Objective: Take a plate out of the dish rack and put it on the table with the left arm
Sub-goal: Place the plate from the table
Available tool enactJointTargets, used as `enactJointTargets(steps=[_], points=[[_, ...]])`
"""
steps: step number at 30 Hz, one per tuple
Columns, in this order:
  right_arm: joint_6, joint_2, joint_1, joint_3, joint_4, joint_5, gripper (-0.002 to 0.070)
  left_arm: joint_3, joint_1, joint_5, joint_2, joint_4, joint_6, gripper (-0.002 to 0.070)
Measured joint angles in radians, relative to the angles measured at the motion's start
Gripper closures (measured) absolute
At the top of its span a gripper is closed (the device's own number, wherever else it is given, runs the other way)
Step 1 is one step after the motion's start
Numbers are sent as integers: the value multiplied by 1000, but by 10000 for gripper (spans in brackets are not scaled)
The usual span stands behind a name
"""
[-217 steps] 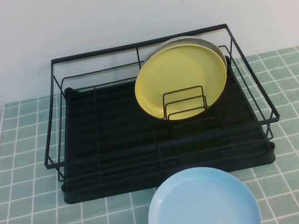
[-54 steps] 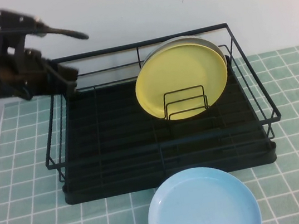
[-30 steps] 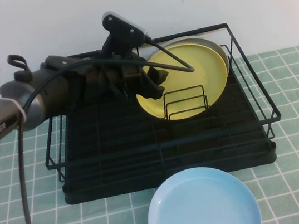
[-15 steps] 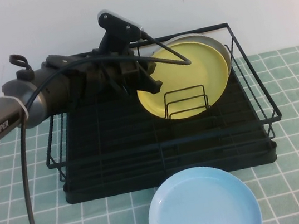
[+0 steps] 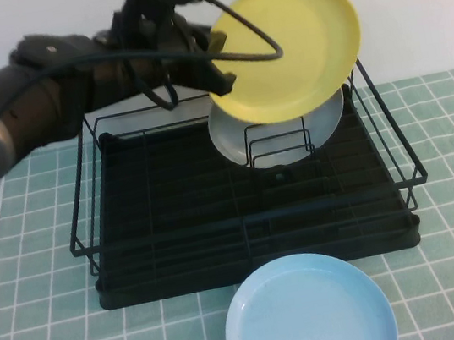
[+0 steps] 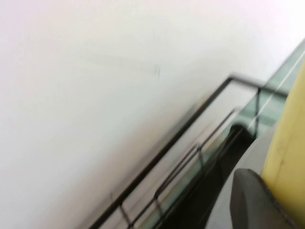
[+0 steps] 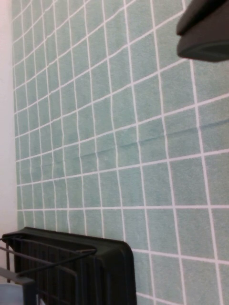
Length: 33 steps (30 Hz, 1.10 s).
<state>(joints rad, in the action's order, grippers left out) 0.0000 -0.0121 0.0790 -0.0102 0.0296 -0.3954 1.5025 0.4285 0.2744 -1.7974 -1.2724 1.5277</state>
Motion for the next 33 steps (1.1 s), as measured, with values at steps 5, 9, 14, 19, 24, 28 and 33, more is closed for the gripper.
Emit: enactJointTargets(steps=[5, 9, 14, 19, 24, 28, 33], points=[[0, 0, 0, 0, 0, 0, 678, 0, 0, 99, 88, 45, -96, 628], [0, 0, 0, 0, 0, 0, 678, 0, 0, 276, 165, 227, -348, 628], [0, 0, 0, 0, 0, 0, 678, 0, 0, 556, 212, 506, -793, 628], [0, 0, 0, 0, 0, 0, 678, 0, 0, 828, 202, 671, -1063, 628], [0, 0, 0, 0, 0, 0, 678, -40, 0, 939, 187, 699, -1161, 628], [0, 0, 0, 0, 0, 0, 678, -161, 0, 925, 187, 650, -1200, 628], [0, 0, 0, 0, 0, 0, 678, -333, 0, 768, 186, 604, -1245, 628]])
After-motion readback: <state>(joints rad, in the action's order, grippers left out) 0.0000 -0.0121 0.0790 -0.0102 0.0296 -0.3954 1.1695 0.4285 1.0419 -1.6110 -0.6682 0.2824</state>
